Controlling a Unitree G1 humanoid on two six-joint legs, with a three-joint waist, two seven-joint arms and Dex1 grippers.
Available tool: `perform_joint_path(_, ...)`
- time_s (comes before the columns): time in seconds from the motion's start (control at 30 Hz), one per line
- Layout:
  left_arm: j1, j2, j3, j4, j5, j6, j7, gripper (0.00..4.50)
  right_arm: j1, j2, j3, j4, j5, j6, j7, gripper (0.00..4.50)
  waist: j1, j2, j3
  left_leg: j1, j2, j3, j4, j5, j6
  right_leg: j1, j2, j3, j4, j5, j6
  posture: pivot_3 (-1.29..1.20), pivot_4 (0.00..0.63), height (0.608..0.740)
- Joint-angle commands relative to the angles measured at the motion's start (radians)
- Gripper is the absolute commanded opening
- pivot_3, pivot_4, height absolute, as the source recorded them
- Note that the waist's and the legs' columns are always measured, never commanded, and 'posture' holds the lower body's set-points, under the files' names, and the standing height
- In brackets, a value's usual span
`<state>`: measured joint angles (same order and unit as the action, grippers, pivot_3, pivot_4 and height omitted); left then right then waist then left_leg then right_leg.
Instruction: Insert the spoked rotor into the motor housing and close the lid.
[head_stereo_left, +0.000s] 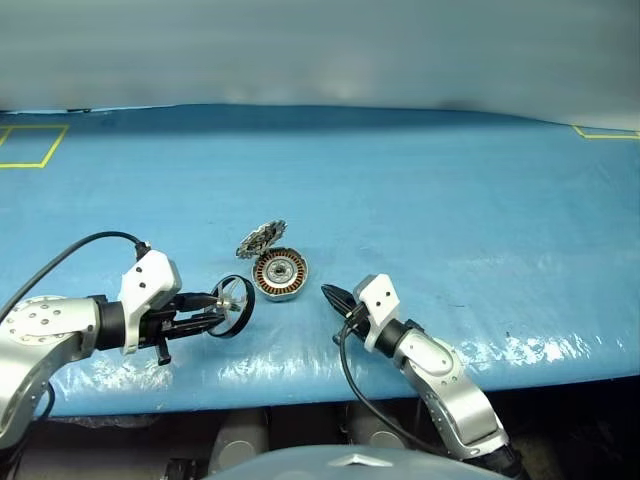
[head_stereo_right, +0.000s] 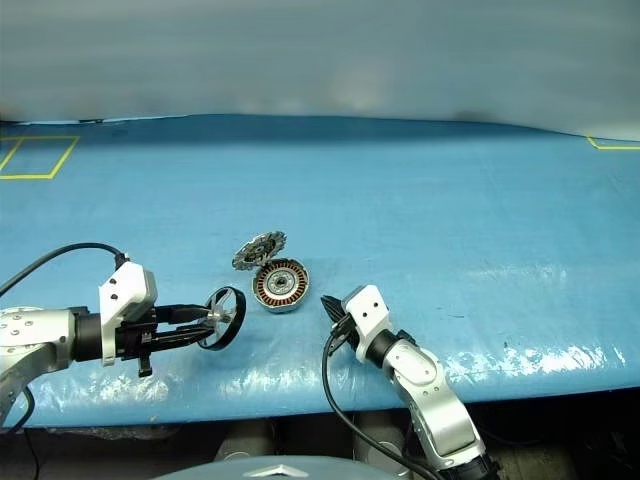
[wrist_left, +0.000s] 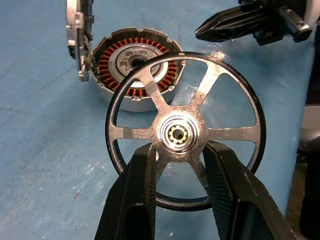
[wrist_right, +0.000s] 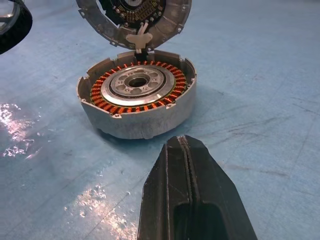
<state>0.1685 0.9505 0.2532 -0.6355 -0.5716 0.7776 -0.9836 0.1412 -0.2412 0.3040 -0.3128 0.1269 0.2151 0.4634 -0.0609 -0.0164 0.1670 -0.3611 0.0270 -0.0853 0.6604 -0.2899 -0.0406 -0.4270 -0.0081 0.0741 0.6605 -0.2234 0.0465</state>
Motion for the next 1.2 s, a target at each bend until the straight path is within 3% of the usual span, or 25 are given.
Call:
perform_joint_path(0.03, -0.038, 0.007, -0.041, -0.035, -0.018, -0.011, -0.001, 1.13, 0.010, 0.000, 0.003, -0.012, 0.025, -0.063, 0.036, 0.00, 0.000, 0.000, 0.000, 0.000, 0.000, 0.000, 0.000, 0.000, 0.000, 0.000, 0.000, 0.000, 0.000, 0.000, 0.000, 0.00, 0.150, 0.740)
perform_joint_path(0.3, -0.247, -0.046, -0.266, 0.008, 0.073, -0.015, 0.083, 1.13, 0.041, -0.004, 0.013, 0.021, 0.024, -0.119, 0.074, 0.00, 0.001, 0.000, 0.000, 0.000, 0.000, 0.000, 0.001, 0.000, 0.000, 0.001, 0.000, 0.001, 0.000, 0.000, 0.000, 0.00, 0.150, 0.740)
perform_joint_path(0.6, -0.451, -0.087, -0.413, 0.127, 0.164, -0.034, 0.087, 1.13, 0.038, 0.007, 0.016, 0.033, 0.019, -0.121, 0.060, 0.00, 0.000, -0.001, 0.000, 0.000, 0.000, 0.000, 0.001, 0.000, 0.000, 0.001, 0.001, 0.001, 0.000, 0.000, 0.000, 0.00, 0.150, 0.740)
perform_joint_path(1.0, -0.608, -0.168, -0.531, 0.299, 0.293, -0.093, 0.081, 1.13, 0.041, 0.023, 0.023, 0.050, -0.001, -0.133, 0.034, 0.00, 0.000, -0.001, 0.000, 0.000, -0.001, 0.000, 0.001, 0.000, 0.000, 0.001, 0.001, 0.001, 0.000, 0.003, 0.005, 0.00, 0.150, 0.740)
perform_joint_path(1.2, -0.630, -0.162, -0.557, 0.335, 0.333, -0.097, 0.056, 1.13, 0.044, 0.025, 0.021, 0.051, -0.010, -0.133, 0.021, 0.00, 0.001, -0.001, 0.000, 0.000, 0.000, 0.000, 0.001, 0.000, 0.000, 0.001, 0.001, 0.001, 0.000, 0.003, 0.005, 0.00, 0.150, 0.740)
